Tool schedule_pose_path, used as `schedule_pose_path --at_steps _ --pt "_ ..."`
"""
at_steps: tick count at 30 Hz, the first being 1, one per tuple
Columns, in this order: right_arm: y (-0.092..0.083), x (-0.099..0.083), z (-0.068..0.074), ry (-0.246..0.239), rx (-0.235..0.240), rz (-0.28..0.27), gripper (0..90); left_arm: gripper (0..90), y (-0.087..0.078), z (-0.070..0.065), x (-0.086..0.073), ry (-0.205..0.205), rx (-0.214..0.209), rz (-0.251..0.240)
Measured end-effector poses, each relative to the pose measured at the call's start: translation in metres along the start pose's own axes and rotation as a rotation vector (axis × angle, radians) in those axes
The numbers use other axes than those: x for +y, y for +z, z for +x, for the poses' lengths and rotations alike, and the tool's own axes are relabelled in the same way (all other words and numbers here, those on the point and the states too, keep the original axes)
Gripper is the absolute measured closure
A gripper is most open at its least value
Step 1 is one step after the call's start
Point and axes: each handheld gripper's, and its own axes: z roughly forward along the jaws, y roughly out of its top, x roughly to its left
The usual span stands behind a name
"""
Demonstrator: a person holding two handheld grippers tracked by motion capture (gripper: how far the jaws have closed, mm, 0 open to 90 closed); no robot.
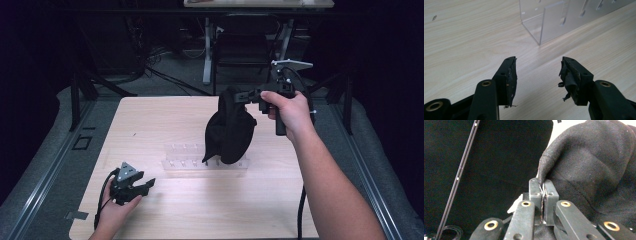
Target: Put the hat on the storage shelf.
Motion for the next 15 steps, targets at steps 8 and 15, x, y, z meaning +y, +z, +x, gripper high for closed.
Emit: schedule_pose_path --at_steps 8,15 --pt "0.008 -0.001 -0.004 0.008 0.012 0.011 88.3 47.1 -0.006 -0.019 0.025 0.048 -0.026 -0.059" --pt "0.017 -0.001 0.001 0.002 0.025 0.025 88.1 49.4 -0.005 -0.045 0.053 0.113 -0.075 -0.105"
